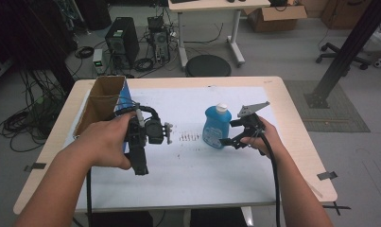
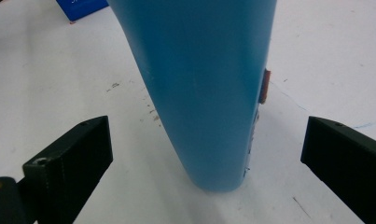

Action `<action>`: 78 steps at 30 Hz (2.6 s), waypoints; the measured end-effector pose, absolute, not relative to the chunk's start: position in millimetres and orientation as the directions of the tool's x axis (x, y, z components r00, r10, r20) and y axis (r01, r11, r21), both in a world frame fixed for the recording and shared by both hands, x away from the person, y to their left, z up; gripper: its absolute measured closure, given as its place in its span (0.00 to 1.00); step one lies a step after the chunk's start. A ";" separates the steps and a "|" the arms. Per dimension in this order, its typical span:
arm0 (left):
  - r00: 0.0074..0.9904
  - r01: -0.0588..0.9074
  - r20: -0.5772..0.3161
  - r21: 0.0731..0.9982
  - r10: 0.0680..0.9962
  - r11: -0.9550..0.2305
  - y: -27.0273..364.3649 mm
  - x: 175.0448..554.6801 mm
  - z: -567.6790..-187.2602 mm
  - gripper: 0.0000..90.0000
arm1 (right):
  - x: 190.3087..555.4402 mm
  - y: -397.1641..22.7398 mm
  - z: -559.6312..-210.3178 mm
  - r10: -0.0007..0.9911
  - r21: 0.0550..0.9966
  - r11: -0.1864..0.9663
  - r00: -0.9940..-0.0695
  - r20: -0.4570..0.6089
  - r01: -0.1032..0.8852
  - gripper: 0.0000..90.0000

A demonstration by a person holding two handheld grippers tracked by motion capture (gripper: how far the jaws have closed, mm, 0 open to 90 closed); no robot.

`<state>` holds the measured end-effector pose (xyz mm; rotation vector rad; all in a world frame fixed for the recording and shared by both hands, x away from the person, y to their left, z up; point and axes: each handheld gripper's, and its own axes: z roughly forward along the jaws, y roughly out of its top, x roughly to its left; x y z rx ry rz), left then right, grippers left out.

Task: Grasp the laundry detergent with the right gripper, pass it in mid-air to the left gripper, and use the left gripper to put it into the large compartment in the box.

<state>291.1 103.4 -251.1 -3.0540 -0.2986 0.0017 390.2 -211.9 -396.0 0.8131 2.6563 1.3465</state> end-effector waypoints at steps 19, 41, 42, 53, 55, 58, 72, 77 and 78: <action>0.982 0.189 -0.003 -0.070 0.190 -0.980 100.6 288.9 -255.7 0.00 | 393.7 -203.4 -411.4 0.504 0.807 0.388 -0.836 0.218 0.445 0.02; 0.983 0.183 -0.005 -0.058 0.184 -0.981 103.1 287.6 -257.8 0.00 | 389.0 -191.8 -421.2 0.557 0.854 0.312 -0.808 0.189 0.415 0.01; 0.983 0.184 -0.006 -0.059 0.185 -0.981 103.1 287.6 -258.0 0.00 | 388.7 -191.1 -421.8 0.559 0.855 0.308 -0.806 0.192 0.418 0.01; 0.981 0.192 0.005 -0.044 0.192 -0.980 105.2 285.2 -258.1 0.00 | 386.2 -186.8 -424.1 0.593 0.872 0.283 -0.787 0.168 0.399 0.00; 0.982 0.191 0.004 -0.043 0.191 -0.981 105.5 285.1 -258.6 0.00 | 385.7 -186.8 -424.8 0.596 0.876 0.272 -0.784 0.172 0.398 0.00; 0.982 0.190 0.003 -0.042 0.190 -0.981 105.7 284.7 -259.7 0.00 | 385.1 -186.6 -426.2 0.606 0.881 0.259 -0.777 0.171 0.396 0.00; 0.982 0.191 0.002 -0.039 0.191 -0.981 106.9 283.1 -260.9 0.00 | 382.9 -182.8 -430.8 0.648 0.889 0.235 -0.745 0.158 0.393 0.07; 0.982 0.189 0.002 -0.037 0.189 -0.981 107.1 283.3 -260.8 0.00 | 383.0 -181.8 -431.5 0.653 0.890 0.229 -0.740 0.160 0.394 0.14; 0.982 0.190 0.002 -0.037 0.191 -0.981 107.1 283.3 -260.8 0.00 | 383.1 -181.7 -431.7 0.654 0.890 0.229 -0.739 0.159 0.394 0.15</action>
